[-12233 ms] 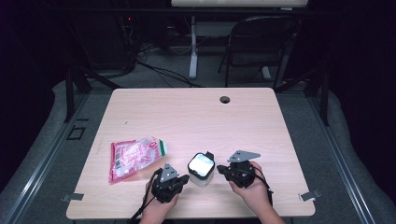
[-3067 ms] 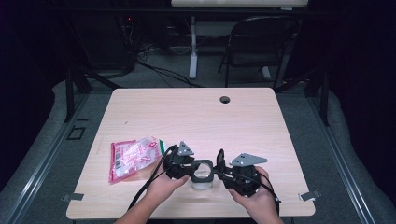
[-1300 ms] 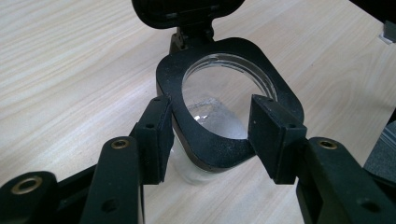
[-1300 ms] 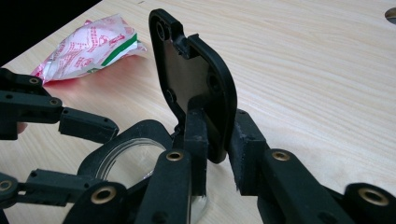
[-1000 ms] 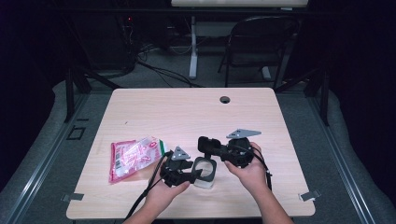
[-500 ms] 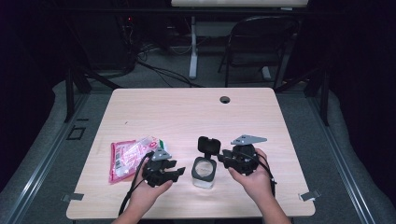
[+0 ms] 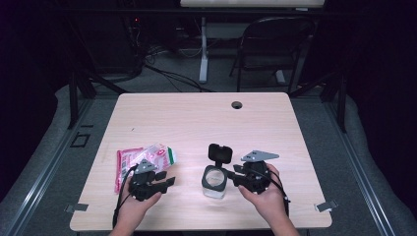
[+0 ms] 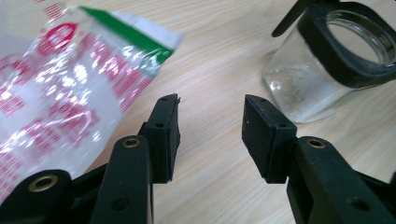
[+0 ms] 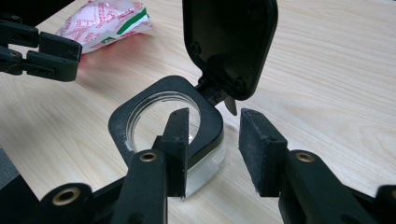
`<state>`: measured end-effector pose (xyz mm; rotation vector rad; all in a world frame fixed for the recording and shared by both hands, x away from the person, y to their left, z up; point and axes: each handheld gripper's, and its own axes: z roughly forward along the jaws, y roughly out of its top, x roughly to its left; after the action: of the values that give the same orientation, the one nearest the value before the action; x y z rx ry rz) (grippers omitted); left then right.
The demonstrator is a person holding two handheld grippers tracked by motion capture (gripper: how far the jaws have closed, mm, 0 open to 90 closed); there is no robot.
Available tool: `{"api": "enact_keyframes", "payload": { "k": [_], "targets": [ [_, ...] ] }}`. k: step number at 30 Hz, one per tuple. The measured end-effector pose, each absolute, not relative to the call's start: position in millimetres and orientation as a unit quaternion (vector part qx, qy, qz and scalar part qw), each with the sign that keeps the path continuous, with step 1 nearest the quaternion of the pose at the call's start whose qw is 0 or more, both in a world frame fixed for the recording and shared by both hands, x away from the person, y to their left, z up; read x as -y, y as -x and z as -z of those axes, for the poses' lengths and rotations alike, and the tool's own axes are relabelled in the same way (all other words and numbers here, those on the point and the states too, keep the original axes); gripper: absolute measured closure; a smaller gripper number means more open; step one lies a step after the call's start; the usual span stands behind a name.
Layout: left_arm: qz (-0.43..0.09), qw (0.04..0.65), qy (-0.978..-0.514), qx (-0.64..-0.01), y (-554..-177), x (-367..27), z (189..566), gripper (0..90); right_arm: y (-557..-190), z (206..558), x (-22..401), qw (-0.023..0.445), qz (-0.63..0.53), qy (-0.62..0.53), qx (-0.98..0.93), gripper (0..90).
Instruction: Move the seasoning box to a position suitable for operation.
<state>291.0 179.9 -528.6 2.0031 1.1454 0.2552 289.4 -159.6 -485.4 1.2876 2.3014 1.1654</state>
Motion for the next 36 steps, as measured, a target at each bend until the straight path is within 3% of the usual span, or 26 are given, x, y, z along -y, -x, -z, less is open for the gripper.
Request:
{"api": "enact_keyframes", "payload": {
  "k": [17, 21, 27, 36],
  "targets": [
    [-0.157, 0.372, -0.781, -0.476, -291, -211, 536, 56.3, -284, 491, 164, 0.123, -0.41, -0.445, -0.787, 62.1],
    [-0.17, 0.361, -0.782, -0.479, -294, -212, 539, 53.2, -285, 493, 166, 0.115, -0.416, -0.451, -0.781, 61.4],
    [-0.198, 0.33, -0.798, -0.464, -299, -207, 549, 41.4, -285, 494, 164, 0.113, -0.421, -0.449, -0.78, 60.5],
    [-0.248, 0.296, -0.808, -0.445, -305, -205, 559, 38.4, -285, 494, 164, 0.114, -0.421, -0.449, -0.78, 60.4]
  ]
}}
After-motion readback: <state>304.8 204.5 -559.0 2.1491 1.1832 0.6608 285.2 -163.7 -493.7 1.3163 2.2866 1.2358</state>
